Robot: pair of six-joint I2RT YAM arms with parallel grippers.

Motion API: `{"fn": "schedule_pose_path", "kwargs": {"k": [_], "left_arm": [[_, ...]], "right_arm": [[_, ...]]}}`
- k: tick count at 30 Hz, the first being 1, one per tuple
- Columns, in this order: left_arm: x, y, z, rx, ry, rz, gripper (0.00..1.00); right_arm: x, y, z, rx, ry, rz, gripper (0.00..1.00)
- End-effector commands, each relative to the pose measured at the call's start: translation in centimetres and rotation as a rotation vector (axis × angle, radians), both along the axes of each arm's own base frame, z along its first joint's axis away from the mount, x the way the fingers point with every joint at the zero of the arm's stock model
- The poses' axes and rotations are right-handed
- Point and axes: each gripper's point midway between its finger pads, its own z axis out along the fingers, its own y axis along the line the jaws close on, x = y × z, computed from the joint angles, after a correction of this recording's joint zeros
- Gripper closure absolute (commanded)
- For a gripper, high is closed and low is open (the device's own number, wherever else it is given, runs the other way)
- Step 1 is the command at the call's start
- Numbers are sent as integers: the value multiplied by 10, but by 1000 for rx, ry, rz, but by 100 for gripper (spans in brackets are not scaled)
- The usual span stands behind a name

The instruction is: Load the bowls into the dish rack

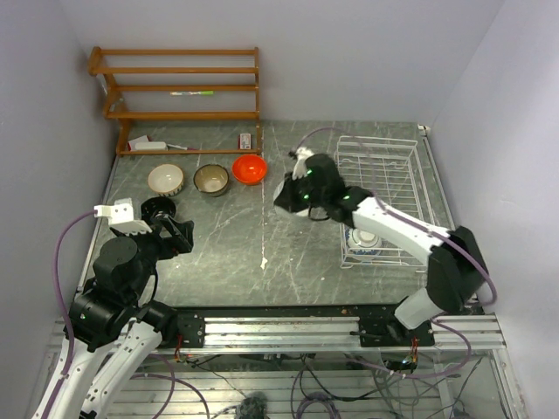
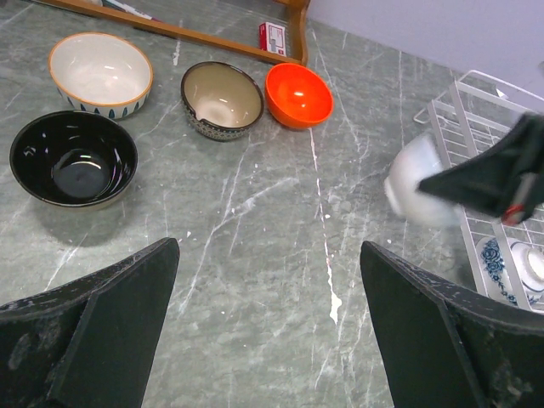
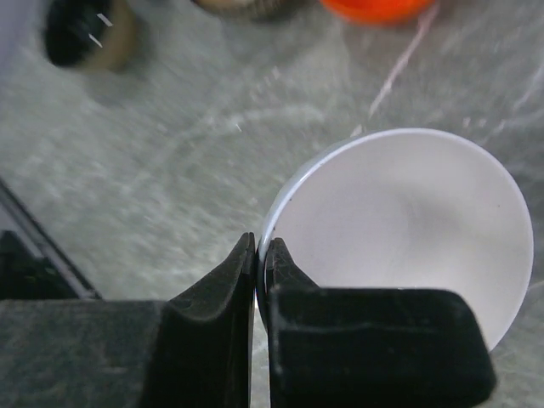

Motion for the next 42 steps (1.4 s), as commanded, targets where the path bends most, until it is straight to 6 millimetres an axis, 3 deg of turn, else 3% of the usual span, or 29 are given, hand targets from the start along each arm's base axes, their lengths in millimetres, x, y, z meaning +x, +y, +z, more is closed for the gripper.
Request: {"fn": "schedule_pose_path", "kwargs": {"k": [1, 4, 8, 12, 17, 35, 42], "left_arm": [[-2, 3, 11, -13, -34, 10, 1], [-2, 2, 10, -12, -32, 10, 1], [-1, 2, 10, -10, -27, 9, 1], [0, 2, 9, -10, -24, 10, 1], [1, 1, 8, -7, -19, 9, 1], [-1, 1, 10, -9, -26, 5, 1], [-2, 1, 10, -12, -30, 6, 1]], "right_arm": [[7, -1, 95, 287, -114, 114, 100], [16, -29, 117, 343, -129, 92, 100], [37, -85, 133, 409, -138, -2, 100], [46, -132, 134, 527, -93, -43, 100], [52, -174, 115, 657, -1, -61, 100], [72, -230, 67, 938, 192, -230, 100], [80, -245, 61, 1040, 213, -268, 100]]}}
